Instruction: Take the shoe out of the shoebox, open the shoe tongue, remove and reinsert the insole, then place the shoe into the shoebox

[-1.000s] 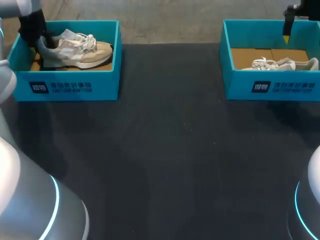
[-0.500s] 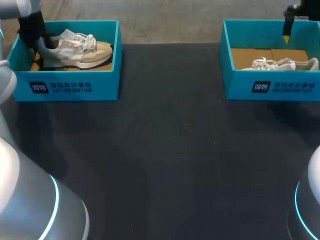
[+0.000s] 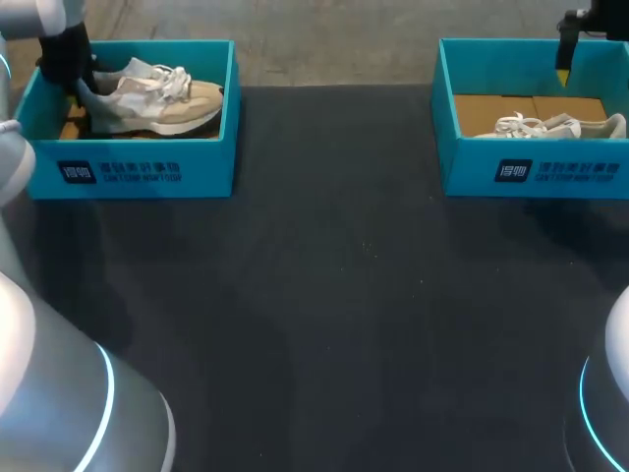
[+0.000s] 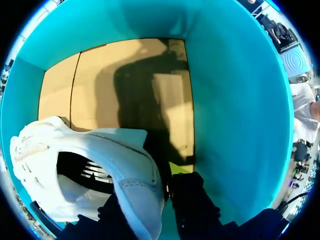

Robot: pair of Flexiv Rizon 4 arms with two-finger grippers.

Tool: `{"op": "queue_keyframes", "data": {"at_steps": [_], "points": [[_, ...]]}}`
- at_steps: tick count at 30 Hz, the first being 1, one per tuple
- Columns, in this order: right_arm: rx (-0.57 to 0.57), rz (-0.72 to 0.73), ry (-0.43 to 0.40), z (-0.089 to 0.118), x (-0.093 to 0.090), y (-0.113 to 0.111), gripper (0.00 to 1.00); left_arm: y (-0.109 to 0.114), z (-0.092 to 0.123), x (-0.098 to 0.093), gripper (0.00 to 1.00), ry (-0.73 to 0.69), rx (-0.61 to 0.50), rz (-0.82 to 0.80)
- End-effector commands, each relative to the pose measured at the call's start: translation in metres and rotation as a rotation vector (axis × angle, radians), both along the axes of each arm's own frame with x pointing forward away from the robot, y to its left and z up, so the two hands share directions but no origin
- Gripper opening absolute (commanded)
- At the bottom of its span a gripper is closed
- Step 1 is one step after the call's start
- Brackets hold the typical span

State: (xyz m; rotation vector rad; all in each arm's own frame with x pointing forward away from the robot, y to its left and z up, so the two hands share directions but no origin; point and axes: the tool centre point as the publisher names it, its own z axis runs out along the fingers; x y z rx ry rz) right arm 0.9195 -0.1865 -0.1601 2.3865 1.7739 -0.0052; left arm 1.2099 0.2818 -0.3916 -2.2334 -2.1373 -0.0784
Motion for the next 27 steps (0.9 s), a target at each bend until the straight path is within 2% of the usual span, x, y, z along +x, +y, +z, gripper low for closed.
{"op": "queue_keyframes", "data": {"at_steps": [1,12,22,27], "points": [[0.0,0.0,0.002,0.0,0.001,0.0,1.0,0.002,0.007,0.003,0.0,0.003,-0.002,-0.006],[0.0,0.0,0.002,0.0,0.001,0.0,1.0,0.007,0.012,-0.001,0.0,-0.008,0.005,-0.005],[0.0,0.0,0.002,0.0,0.001,0.0,1.0,0.016,0.028,-0.006,0.0,-0.041,-0.001,0.019],[0.0,0.0,0.002,0.0,0.001,0.0,1.0,0.013,0.043,-0.009,0.0,-0.058,-0.019,0.02]]}}
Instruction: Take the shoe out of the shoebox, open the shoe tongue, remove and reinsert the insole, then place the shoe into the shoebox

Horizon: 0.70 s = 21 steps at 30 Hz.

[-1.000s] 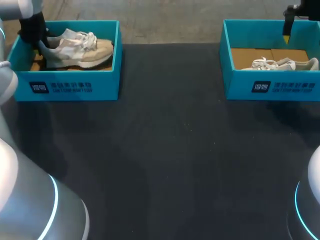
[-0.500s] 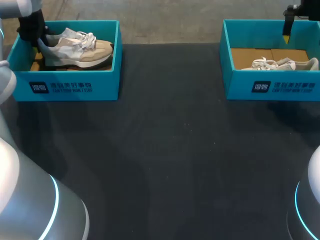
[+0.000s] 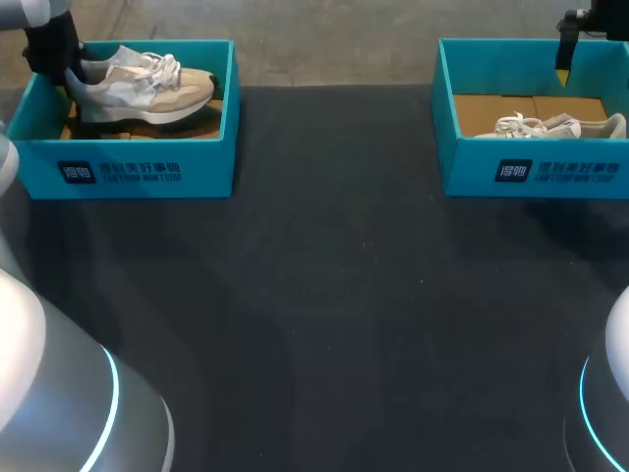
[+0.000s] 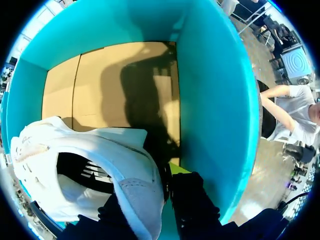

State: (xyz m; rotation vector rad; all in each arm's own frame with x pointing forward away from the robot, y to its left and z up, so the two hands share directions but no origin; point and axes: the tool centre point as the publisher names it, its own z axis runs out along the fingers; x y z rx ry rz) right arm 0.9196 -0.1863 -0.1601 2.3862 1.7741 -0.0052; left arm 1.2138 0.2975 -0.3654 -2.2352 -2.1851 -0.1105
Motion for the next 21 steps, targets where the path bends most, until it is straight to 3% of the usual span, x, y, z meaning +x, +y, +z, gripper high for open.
{"op": "queue_keyframes", "data": {"at_steps": [1,13,21], "points": [[0.0,-0.001,0.002,0.0,0.001,0.0,1.0,-0.004,0.019,-0.013,0.0,-0.022,-0.008,-0.001],[0.0,-0.001,0.002,0.0,0.001,0.0,1.0,-0.02,0.064,-0.024,0.0,-0.078,-0.031,0.001],[0.0,-0.001,0.002,0.0,0.001,0.0,1.0,-0.025,0.112,-0.032,0.0,-0.104,-0.035,-0.002]]}}
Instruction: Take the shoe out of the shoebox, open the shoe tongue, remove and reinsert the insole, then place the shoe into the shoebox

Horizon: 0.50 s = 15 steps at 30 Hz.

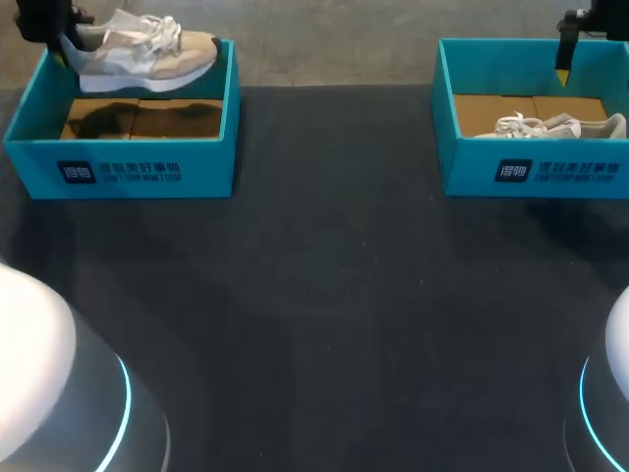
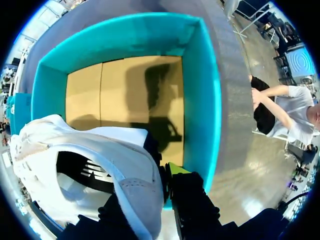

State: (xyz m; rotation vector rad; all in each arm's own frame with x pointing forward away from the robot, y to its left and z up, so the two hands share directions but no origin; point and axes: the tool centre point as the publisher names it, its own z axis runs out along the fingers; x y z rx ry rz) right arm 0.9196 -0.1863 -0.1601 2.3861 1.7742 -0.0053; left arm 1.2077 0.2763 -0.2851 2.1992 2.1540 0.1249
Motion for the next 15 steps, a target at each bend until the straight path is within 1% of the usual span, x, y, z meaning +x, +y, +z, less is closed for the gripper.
{"op": "queue_keyframes", "data": {"at_steps": [1,3,9,12,13,14,15], "points": [[0.0,-0.001,0.002,0.0,0.001,0.0,1.0,-0.005,0.04,-0.03,0.0,-0.05,0.019,0.002],[0.0,-0.001,0.002,0.0,0.001,0.0,1.0,-0.006,0.045,-0.03,0.0,-0.054,0.026,0.004],[0.0,-0.001,0.002,0.0,0.001,0.0,1.0,-0.014,0.068,-0.048,0.0,-0.058,0.052,0.01],[0.0,-0.001,0.002,0.0,0.001,0.0,1.0,-0.017,0.077,-0.055,0.0,-0.066,0.061,0.016],[0.0,-0.001,0.002,0.0,0.001,0.0,1.0,-0.017,0.077,-0.055,0.0,-0.066,0.061,0.016],[0.0,-0.001,0.002,0.0,0.001,0.0,1.0,-0.019,0.086,-0.064,0.0,-0.07,0.056,0.023],[0.0,-0.001,0.002,0.0,0.001,0.0,1.0,-0.02,0.089,-0.068,0.0,-0.069,0.055,0.026]]}}
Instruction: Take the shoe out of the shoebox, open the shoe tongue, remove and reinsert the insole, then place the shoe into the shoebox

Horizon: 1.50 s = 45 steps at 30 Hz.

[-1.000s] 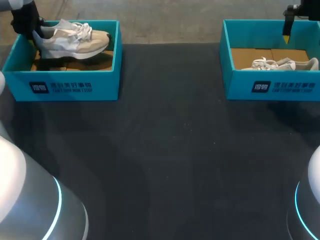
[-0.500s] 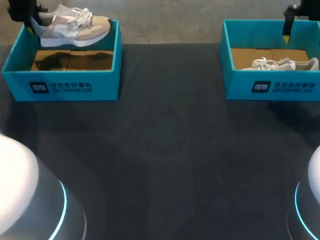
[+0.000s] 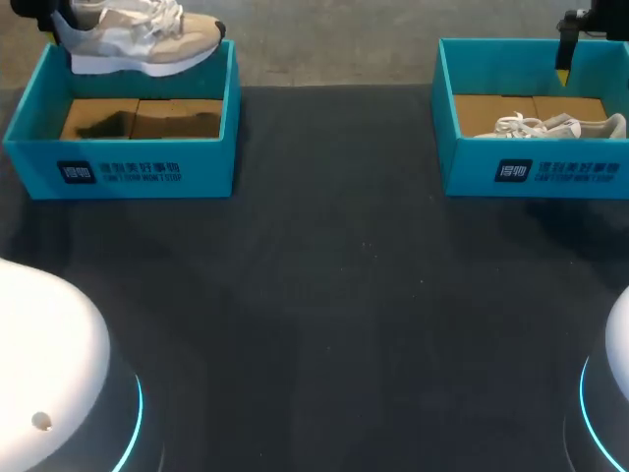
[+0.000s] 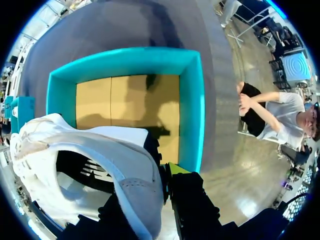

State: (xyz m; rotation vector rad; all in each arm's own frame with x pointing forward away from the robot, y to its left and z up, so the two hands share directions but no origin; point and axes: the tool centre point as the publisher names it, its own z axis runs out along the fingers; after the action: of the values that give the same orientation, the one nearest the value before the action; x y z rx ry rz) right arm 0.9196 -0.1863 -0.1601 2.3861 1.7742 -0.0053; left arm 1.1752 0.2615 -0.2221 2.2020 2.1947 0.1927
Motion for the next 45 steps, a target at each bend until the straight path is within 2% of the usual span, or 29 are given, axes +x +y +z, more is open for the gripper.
{"op": "queue_keyframes", "data": {"at_steps": [1,2,10,14,27,30,32,33,35,36,40,45], "points": [[0.0,-0.001,0.002,0.0,0.001,0.0,1.0,-0.006,0.026,-0.035,0.0,-0.063,0.002,0.004],[0.0,-0.001,0.002,0.0,0.001,0.0,1.0,-0.01,0.034,-0.047,0.0,-0.065,0.003,0.006],[0.0,-0.001,0.002,0.0,0.001,0.0,1.0,-0.031,0.056,-0.098,0.0,-0.076,0.018,-0.029],[0.0,-0.001,0.002,0.0,0.001,0.0,1.0,-0.039,0.061,-0.118,0.0,-0.085,0.013,-0.059],[0.0,-0.001,0.002,0.0,0.001,0.0,1.0,-0.071,0.056,-0.193,0.0,-0.068,0.002,-0.096],[0.0,-0.001,0.002,0.0,0.001,0.0,1.0,-0.083,0.052,-0.216,0.0,-0.058,0.018,-0.119],[0.0,-0.001,0.002,0.0,0.001,0.0,1.0,-0.086,0.051,-0.221,0.0,-0.057,0.021,-0.119],[0.0,-0.001,0.002,0.0,0.001,0.0,1.0,-0.095,0.048,-0.236,0.0,-0.05,0.035,-0.126],[0.0,-0.001,0.002,0.0,0.001,0.0,1.0,-0.098,0.047,-0.239,0.0,-0.032,0.033,-0.132],[0.0,-0.001,0.002,0.0,0.001,0.0,1.0,-0.107,0.045,-0.251,0.0,-0.021,0.043,-0.136],[0.0,-0.001,0.002,0.0,0.001,0.0,1.0,-0.116,0.041,-0.266,0.0,-0.001,0.052,-0.135],[0.0,-0.001,0.002,0.0,0.001,0.0,1.0,-0.116,0.041,-0.266,0.0,-0.001,0.052,-0.135]]}}
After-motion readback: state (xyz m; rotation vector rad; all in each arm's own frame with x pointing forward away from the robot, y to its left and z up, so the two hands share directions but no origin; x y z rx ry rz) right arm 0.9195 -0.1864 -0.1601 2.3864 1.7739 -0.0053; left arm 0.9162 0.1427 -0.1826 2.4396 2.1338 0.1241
